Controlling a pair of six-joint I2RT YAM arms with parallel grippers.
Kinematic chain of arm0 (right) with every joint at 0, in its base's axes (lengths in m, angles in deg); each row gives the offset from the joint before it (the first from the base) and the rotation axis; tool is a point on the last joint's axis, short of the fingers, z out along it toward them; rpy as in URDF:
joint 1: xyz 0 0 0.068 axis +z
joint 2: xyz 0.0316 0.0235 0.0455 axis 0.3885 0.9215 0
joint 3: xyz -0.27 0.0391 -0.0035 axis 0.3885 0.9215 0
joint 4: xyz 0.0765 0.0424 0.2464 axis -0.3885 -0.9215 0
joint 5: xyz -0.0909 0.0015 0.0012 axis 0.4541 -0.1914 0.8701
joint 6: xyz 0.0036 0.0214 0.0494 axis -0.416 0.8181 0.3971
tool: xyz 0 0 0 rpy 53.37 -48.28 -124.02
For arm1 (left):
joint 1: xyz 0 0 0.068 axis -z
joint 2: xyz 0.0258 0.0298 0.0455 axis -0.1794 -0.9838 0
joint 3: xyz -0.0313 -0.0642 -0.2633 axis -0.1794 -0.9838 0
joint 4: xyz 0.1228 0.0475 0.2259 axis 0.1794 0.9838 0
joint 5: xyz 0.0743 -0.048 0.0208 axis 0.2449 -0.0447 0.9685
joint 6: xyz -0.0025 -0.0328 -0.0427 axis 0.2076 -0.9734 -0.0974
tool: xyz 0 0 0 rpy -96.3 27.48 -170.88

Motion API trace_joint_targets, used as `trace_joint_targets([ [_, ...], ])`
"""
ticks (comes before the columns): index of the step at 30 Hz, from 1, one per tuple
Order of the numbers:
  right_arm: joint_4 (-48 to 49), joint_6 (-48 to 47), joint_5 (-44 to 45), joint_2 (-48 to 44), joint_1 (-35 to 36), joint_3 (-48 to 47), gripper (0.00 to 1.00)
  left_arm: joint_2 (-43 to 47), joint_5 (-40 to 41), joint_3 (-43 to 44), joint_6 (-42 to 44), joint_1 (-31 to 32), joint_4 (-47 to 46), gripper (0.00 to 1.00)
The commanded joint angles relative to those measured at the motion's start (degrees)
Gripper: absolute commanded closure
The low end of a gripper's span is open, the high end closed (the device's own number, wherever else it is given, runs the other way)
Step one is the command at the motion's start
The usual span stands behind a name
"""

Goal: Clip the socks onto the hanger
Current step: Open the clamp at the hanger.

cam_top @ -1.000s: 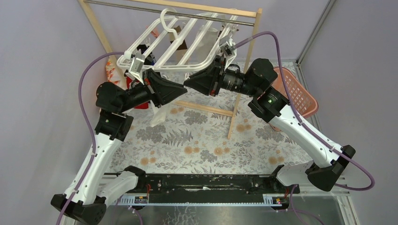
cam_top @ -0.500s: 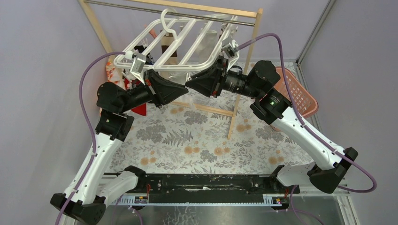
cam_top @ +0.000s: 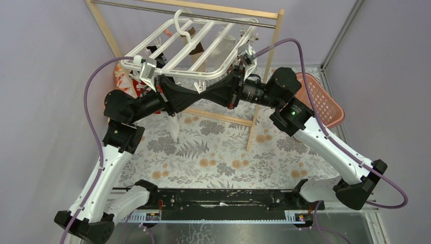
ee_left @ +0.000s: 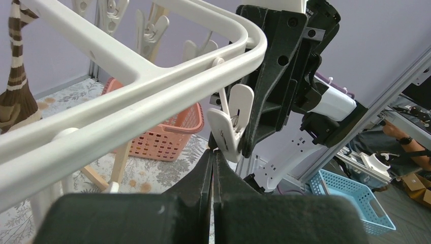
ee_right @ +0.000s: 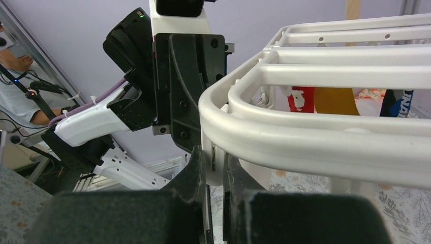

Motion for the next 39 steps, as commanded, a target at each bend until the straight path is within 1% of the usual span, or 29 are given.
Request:
trace_joint_targets([
  [1,2.73,-0.09,-1.89,-1.73,0.8,0.55,1.0,1.65,2.95,1.55,2.66,0.4,1.14,0.95],
  [3,2.6,-0.44,-1.76,-2.21,0.78,0.85,1.0,2.59,5.33,2.2,5.27,0.4,4.4,0.71],
  [4,2.42,-0.7,-1.65,-2.43,0.8,1.03,1.0,3.23,6.51,2.42,6.49,0.36,5.79,0.49],
  [5,2.1,-0.91,-1.44,-2.65,0.8,1.17,1.0,3.81,7.1,2.62,7.83,0.4,6.87,0.31],
  [6,1.88,-1.1,-1.34,-2.86,0.8,1.3,1.0,4.33,7.36,3.03,9.17,0.4,7.91,0.17],
  [7,1.69,-1.29,-1.32,-3.02,0.8,1.39,1.0,4.71,7.7,3.47,10.2,0.36,8.76,0.05],
  [8,1.52,-1.38,-1.14,-3.08,0.78,1.48,1.0,4.97,8.34,4.09,10.72,0.35,9.46,0.02],
  [16,-0.44,-3.59,2.0,-2.48,0.8,1.66,1.0,5.44,14.4,7.28,7.23,0.37,12.14,0.01],
  [21,-1.81,-5.16,4.4,-0.58,0.77,0.62,1.0,4.64,18.62,9.09,2.41,0.37,13.43,0.01],
  [25,-2.96,-6.23,5.53,0.71,0.81,-1.18,1.0,4.03,24.93,9.22,3.75,0.57,17.56,0.01],
  [28,-3.79,-6.94,6.39,1.35,0.8,-2.76,1.0,2.74,29.57,9.3,2.91,0.58,20.76,0.02],
  [34,-5.23,-8.03,7.76,2.39,0.75,-5.34,1.0,0.16,29.07,9.64,1.66,1.25,22.46,0.05],
  [39,-5.35,-8.17,9.45,2.71,0.8,-6.07,1.0,1.53,27.13,9.43,1.51,1.45,22.49,0.08],
])
